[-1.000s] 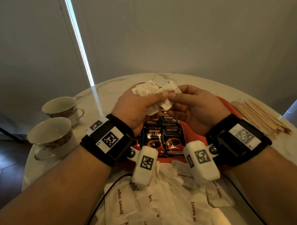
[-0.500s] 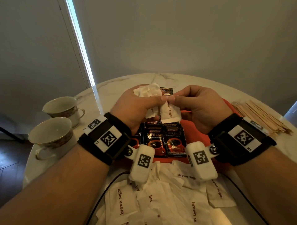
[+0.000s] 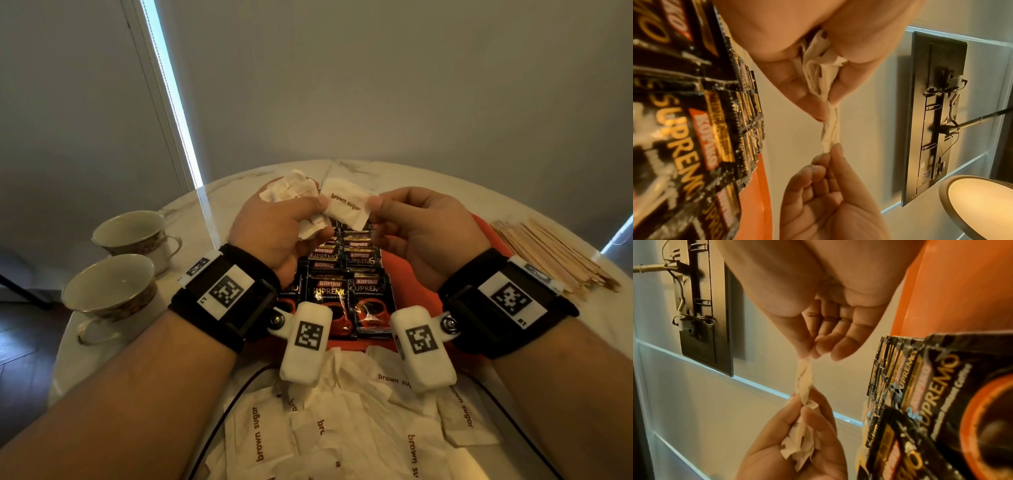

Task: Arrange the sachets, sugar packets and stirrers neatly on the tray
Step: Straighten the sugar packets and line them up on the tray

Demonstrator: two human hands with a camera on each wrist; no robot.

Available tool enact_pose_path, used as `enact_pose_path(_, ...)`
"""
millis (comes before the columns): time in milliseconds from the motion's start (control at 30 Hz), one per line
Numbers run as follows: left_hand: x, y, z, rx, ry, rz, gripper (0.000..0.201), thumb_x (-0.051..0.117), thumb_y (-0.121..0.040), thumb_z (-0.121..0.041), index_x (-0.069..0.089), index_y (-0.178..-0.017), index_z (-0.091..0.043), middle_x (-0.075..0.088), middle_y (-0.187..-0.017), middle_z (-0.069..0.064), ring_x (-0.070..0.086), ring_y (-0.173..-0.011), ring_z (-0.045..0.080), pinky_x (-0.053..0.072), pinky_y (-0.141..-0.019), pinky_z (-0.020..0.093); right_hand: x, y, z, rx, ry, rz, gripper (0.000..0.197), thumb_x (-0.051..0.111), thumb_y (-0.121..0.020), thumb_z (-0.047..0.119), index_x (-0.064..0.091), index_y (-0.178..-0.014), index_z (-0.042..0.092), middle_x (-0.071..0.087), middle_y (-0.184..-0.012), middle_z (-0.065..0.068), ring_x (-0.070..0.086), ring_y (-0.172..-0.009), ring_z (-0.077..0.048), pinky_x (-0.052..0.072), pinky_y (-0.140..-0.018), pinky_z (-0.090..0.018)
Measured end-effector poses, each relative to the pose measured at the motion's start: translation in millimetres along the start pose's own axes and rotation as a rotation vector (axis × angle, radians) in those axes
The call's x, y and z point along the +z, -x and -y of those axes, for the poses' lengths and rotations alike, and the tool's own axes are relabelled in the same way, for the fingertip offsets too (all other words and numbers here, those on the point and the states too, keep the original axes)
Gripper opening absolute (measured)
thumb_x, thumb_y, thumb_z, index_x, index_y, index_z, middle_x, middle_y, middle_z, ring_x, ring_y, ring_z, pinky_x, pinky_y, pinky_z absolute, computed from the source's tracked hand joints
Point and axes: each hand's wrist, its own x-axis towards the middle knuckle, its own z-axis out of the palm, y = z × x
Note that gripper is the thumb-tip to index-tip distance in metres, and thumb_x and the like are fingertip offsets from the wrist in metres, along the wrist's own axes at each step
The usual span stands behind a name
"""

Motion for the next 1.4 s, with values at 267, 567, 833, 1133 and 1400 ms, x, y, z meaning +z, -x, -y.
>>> enact_pose_path(267,-0.4,-3.7,2.6,0.038,0.013,-0.001,0.022,0.074,-0.091,-0.002,0.065,-0.111,-0.009,0.077,-0.079,0.006,0.076,-0.074,0.021,0.060,-0.055,0.029,-1.0,-16.5,4.2,0.025,0.074,-0.038,0.014,0.070,-0.087,-0.005,0.069,-0.098,0.004,0.074,-0.088,-0.012,0.067,-0.064,-0.016,0.059,-0.059,-0.029)
enact_pose_path(567,-2.9,-6.8,-0.4,0.013,0.042,-0.010,0.022,0.072,-0.092,-0.001,0.064,-0.112,-0.007,0.074,-0.088,0.012,0.077,-0.076,0.020,0.059,-0.055,0.028,-81.1,-119.5,-18.0,0.279,0.417,-0.299,0.009,0.073,-0.079,0.013,0.066,-0.081,0.018,0.066,-0.081,-0.005,0.065,-0.073,-0.022,0.058,-0.072,-0.039)
enact_pose_path(833,-5.2,-11.7,1.4,0.010,0.035,-0.021,0.026,0.073,-0.092,-0.001,0.064,-0.116,-0.006,0.076,-0.080,0.008,0.077,-0.076,0.020,0.059,-0.055,0.028,-66.5,-137.7,-16.6,0.292,0.545,-0.232,0.013,0.070,-0.089,0.007,0.064,-0.085,0.018,0.069,-0.089,-0.005,0.069,-0.076,-0.017,0.061,-0.075,-0.031)
enact_pose_path(1133,-4.5,-11.9,0.8,-0.014,0.035,-0.032,0.030,0.073,-0.092,-0.001,0.063,-0.120,-0.004,0.074,-0.094,0.014,0.077,-0.076,0.020,0.059,-0.053,0.028,-58.9,-129.0,-17.9,0.321,0.358,-0.266,0.010,0.061,-0.096,0.008,0.062,-0.105,0.006,0.068,-0.088,-0.009,0.068,-0.070,-0.018,0.057,-0.054,-0.027)
enact_pose_path(1400,-0.8,-6.3,1.2,-0.072,0.066,0.017,0.017,0.057,-0.096,0.005,0.063,-0.110,-0.001,0.074,-0.087,0.013,0.077,-0.078,0.025,0.061,-0.054,0.030,-45.0,-123.5,-20.5,0.425,0.428,-0.115,0.020,0.052,-0.100,0.004,0.069,-0.110,0.005,0.068,-0.091,-0.008,0.058,-0.066,-0.014,0.052,-0.061,-0.025)
